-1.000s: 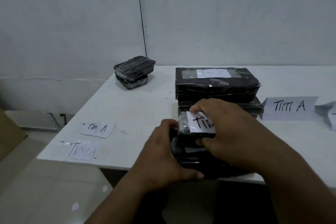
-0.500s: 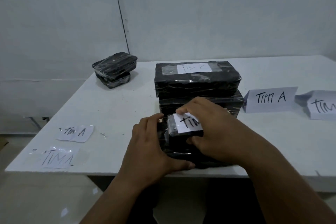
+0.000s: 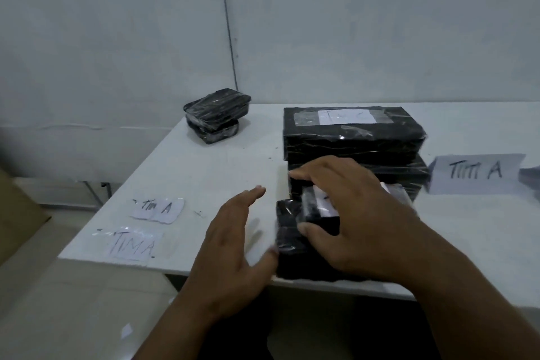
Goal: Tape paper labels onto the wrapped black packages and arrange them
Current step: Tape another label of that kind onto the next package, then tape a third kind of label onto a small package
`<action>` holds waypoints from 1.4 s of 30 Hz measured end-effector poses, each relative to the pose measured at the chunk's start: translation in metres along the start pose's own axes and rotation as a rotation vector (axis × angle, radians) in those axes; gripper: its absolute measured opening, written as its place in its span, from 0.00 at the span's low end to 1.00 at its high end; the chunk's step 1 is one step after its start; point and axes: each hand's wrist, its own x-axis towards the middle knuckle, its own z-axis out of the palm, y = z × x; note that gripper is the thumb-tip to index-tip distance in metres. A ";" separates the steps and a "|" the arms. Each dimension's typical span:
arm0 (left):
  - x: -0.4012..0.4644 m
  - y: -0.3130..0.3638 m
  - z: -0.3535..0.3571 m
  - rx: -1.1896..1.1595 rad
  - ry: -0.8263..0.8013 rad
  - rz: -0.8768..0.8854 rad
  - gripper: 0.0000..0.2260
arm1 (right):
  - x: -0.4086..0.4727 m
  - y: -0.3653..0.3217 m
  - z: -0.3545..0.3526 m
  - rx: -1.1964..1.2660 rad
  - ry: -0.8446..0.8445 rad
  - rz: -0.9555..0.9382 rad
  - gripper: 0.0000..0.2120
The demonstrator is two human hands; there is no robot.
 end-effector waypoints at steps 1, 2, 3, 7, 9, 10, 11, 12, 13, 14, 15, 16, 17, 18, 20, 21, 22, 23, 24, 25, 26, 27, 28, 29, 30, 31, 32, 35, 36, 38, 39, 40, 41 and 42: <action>0.001 -0.005 -0.007 -0.019 0.044 -0.029 0.33 | 0.005 -0.009 0.002 0.024 0.035 -0.028 0.29; 0.001 -0.011 -0.015 -0.035 0.092 -0.060 0.30 | 0.011 -0.021 0.006 0.052 0.065 -0.051 0.27; 0.000 -0.018 -0.024 -0.045 0.147 -0.089 0.27 | 0.019 -0.033 0.011 0.078 0.087 -0.077 0.25; -0.001 -0.052 -0.060 -0.018 0.354 -0.201 0.21 | 0.057 -0.086 0.043 0.153 0.077 -0.138 0.19; -0.004 -0.076 -0.079 0.041 0.399 -0.302 0.21 | 0.077 -0.106 0.068 0.187 0.034 -0.116 0.18; -0.005 -0.088 -0.088 0.088 0.406 -0.357 0.21 | 0.085 -0.113 0.082 0.201 0.001 -0.094 0.19; -0.007 -0.100 -0.097 0.134 0.402 -0.414 0.21 | 0.092 -0.119 0.095 0.211 -0.044 -0.065 0.19; -0.010 -0.112 -0.105 0.174 0.389 -0.476 0.22 | 0.097 -0.124 0.108 0.214 -0.101 -0.030 0.19; -0.012 -0.122 -0.113 0.200 0.368 -0.537 0.22 | 0.102 -0.129 0.120 0.212 -0.161 0.008 0.20; -0.015 -0.130 -0.120 0.230 0.335 -0.592 0.22 | 0.105 -0.132 0.131 0.207 -0.215 0.042 0.20; -0.017 -0.138 -0.125 0.269 0.289 -0.619 0.23 | 0.108 -0.135 0.141 0.194 -0.260 0.066 0.20; -0.018 -0.144 -0.130 0.322 0.225 -0.628 0.25 | 0.111 -0.137 0.149 0.168 -0.296 0.081 0.21; -0.019 -0.148 -0.134 0.374 0.163 -0.620 0.26 | 0.114 -0.139 0.157 0.135 -0.323 0.088 0.22; -0.019 -0.151 -0.136 0.404 0.118 -0.614 0.24 | 0.116 -0.140 0.162 0.104 -0.338 0.091 0.23; -0.019 -0.156 -0.138 0.411 0.104 -0.602 0.18 | 0.120 -0.144 0.169 0.071 -0.345 0.098 0.24; -0.019 -0.158 -0.139 0.412 0.111 -0.589 0.16 | 0.122 -0.145 0.171 0.064 -0.346 0.104 0.24; -0.018 -0.158 -0.140 0.416 0.111 -0.586 0.14 | 0.123 -0.146 0.173 0.060 -0.346 0.107 0.24; -0.017 -0.159 -0.140 0.421 0.110 -0.586 0.12 | 0.124 -0.147 0.175 0.056 -0.344 0.106 0.24; -0.016 -0.159 -0.141 0.423 0.106 -0.592 0.09 | 0.125 -0.149 0.177 0.056 -0.341 0.107 0.24; -0.015 -0.160 -0.142 0.423 0.104 -0.597 0.08 | 0.126 -0.150 0.178 0.059 -0.335 0.110 0.23; -0.014 -0.160 -0.142 0.421 0.104 -0.598 0.06 | 0.127 -0.151 0.179 0.065 -0.329 0.115 0.23; -0.012 -0.161 -0.143 0.420 0.108 -0.588 0.04 | 0.128 -0.151 0.180 0.072 -0.322 0.121 0.22; -0.011 -0.160 -0.143 0.424 0.113 -0.574 0.03 | 0.129 -0.152 0.181 0.076 -0.317 0.126 0.21; -0.010 -0.160 -0.143 0.423 0.118 -0.560 0.03 | 0.130 -0.152 0.182 0.078 -0.313 0.130 0.18; -0.009 -0.159 -0.145 0.418 0.125 -0.546 0.05 | 0.132 -0.153 0.183 0.077 -0.306 0.133 0.15; -0.009 -0.159 -0.146 0.407 0.130 -0.532 0.07 | 0.133 -0.154 0.184 0.076 -0.296 0.134 0.12; -0.011 -0.159 -0.148 0.386 0.133 -0.514 0.08 | 0.134 -0.155 0.183 0.079 -0.285 0.135 0.08; -0.018 -0.155 -0.154 0.240 0.187 -0.438 0.08 | 0.135 -0.155 0.179 0.197 -0.270 0.169 0.01; -0.019 -0.153 -0.157 0.200 0.217 -0.410 0.07 | 0.135 -0.154 0.176 0.270 -0.264 0.191 0.03; -0.017 -0.145 -0.164 0.151 0.277 -0.352 0.06 | 0.137 -0.153 0.166 0.380 -0.221 0.213 0.06; -0.015 -0.142 -0.168 0.129 0.306 -0.323 0.05 | 0.138 -0.152 0.160 0.410 -0.193 0.212 0.06; -0.012 -0.137 -0.171 0.102 0.339 -0.295 0.04 | 0.139 -0.151 0.153 0.431 -0.159 0.206 0.06; -0.008 -0.132 -0.175 0.075 0.377 -0.272 0.03 | 0.141 -0.149 0.144 0.446 -0.117 0.196 0.06; -0.003 -0.129 -0.179 0.047 0.416 -0.259 0.03 | 0.144 -0.147 0.136 0.455 -0.077 0.186 0.06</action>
